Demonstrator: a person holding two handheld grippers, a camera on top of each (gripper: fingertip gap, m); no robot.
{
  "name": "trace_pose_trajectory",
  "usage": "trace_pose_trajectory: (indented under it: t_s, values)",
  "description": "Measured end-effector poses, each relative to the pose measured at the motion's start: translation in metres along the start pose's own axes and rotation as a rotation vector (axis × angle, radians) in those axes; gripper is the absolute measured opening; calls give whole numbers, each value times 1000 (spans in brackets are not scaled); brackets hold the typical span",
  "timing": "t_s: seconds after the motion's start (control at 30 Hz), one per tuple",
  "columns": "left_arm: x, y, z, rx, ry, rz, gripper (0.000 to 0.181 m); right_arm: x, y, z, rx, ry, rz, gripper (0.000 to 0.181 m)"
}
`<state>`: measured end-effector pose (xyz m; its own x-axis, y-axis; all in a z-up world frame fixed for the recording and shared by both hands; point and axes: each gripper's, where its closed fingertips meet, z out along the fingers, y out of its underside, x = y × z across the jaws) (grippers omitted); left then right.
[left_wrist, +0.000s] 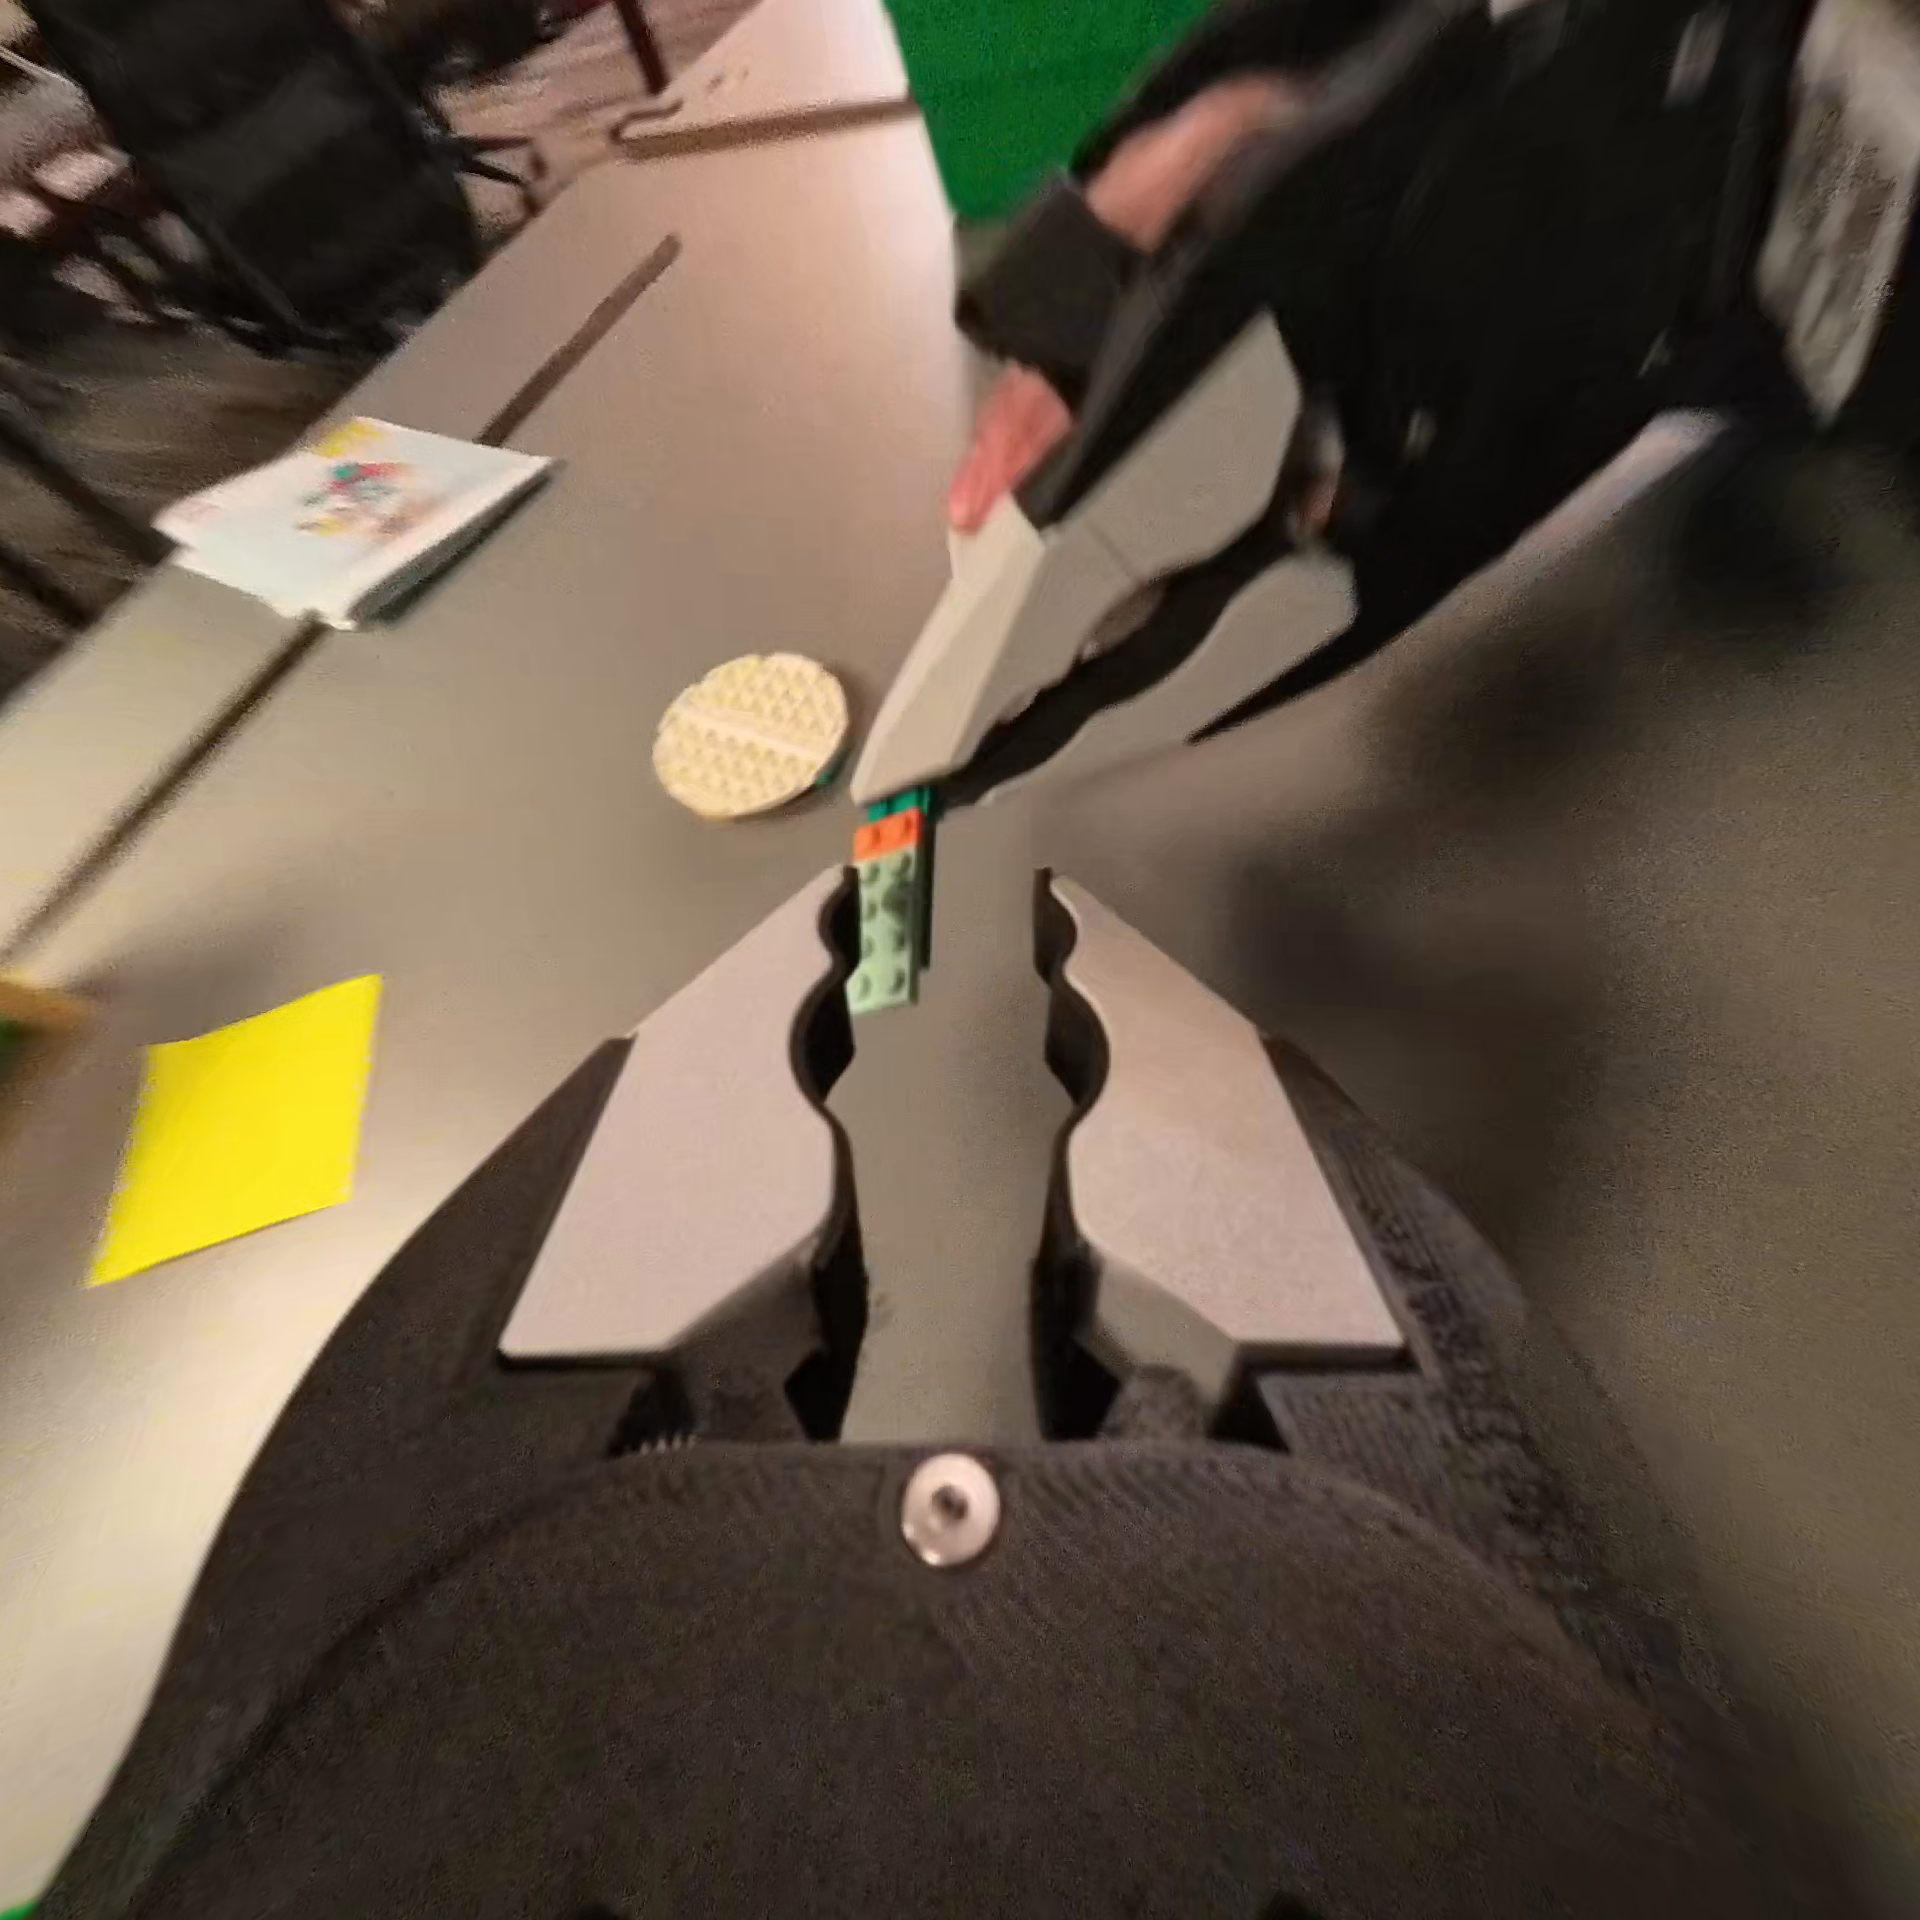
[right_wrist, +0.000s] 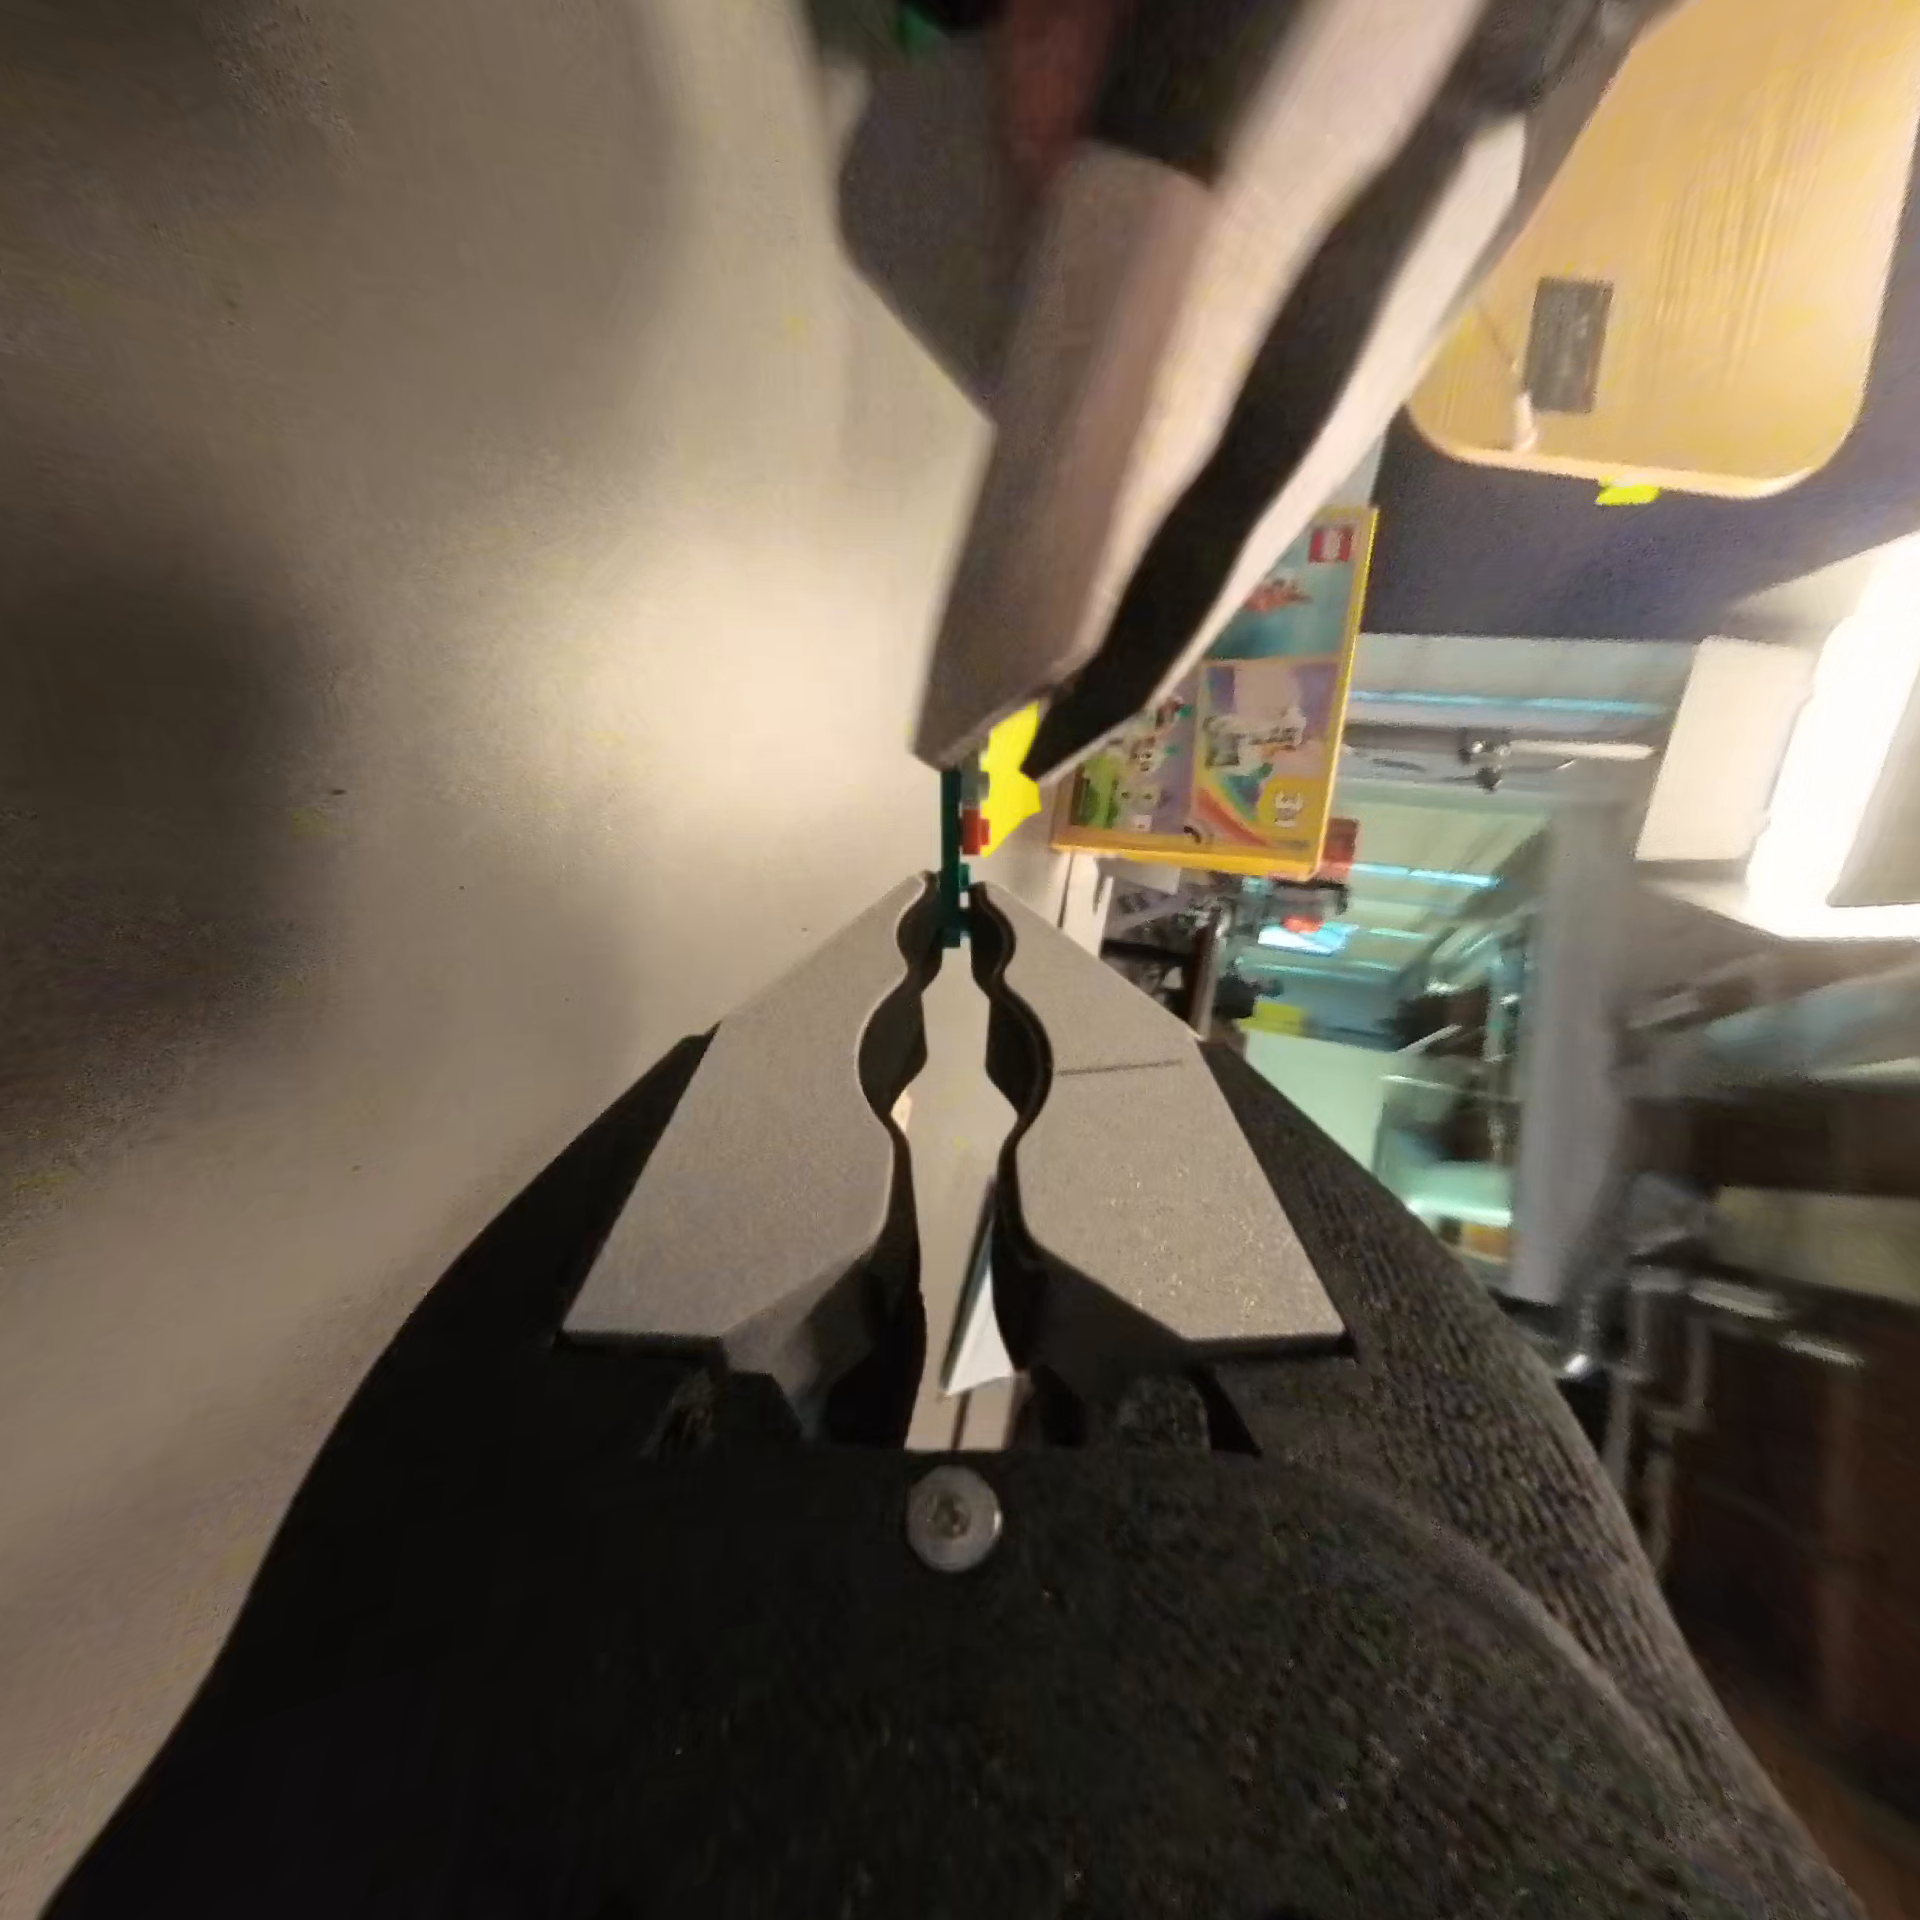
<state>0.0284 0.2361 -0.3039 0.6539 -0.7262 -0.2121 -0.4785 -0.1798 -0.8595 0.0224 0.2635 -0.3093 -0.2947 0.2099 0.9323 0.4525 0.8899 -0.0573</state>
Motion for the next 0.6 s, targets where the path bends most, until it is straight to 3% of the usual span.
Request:
trace_pose_trajectory:
  t_s: [0.07, 0.2, 0.37, 0.6]
  values:
    - [-1, -5, 0, 18, 71, -104, 24, 0, -6, -3, 21, 21, -63, 2]
    - [-1, 8, 8, -98, 86, -81, 16, -3, -9, -4, 7, 41, -176, 1]
    - [4, 14, 14, -168, 113, -86, 21, -5, -12, -5, -7, 78, -293, 2]
    - [3, 13, 16, -158, 122, -100, 17, -9, -14, -4, -30, 77, -365, 1]
